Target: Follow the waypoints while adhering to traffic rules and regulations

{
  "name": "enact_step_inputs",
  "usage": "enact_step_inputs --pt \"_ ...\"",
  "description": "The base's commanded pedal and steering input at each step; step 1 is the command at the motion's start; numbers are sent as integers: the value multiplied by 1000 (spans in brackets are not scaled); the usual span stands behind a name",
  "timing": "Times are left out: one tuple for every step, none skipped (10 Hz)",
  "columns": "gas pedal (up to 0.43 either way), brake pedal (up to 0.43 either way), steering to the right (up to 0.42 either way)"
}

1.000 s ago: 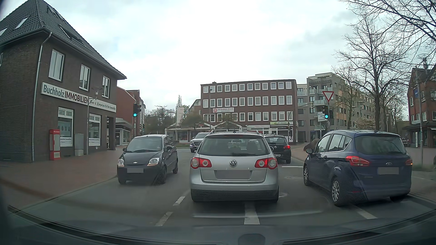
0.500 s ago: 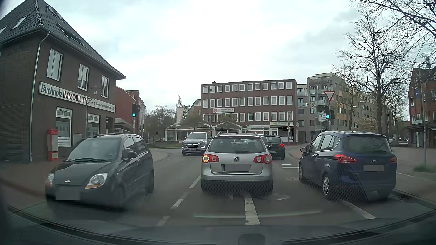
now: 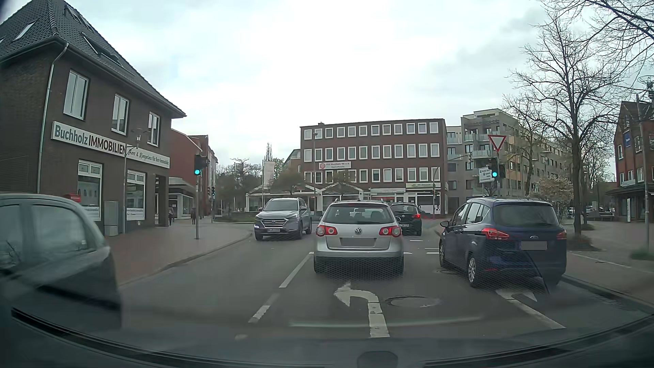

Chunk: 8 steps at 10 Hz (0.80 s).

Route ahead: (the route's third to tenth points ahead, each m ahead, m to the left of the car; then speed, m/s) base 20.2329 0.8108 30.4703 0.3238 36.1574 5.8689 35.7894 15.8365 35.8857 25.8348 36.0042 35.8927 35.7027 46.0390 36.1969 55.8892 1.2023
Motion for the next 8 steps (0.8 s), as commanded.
enact_step_inputs --pt "169 6 14" --pt "169 6 14" --pt "169 6 14" --pt "169 6 14" --pt "169 6 13" --pt "169 6 13" --pt "157 6 13" --pt "157 6 13"
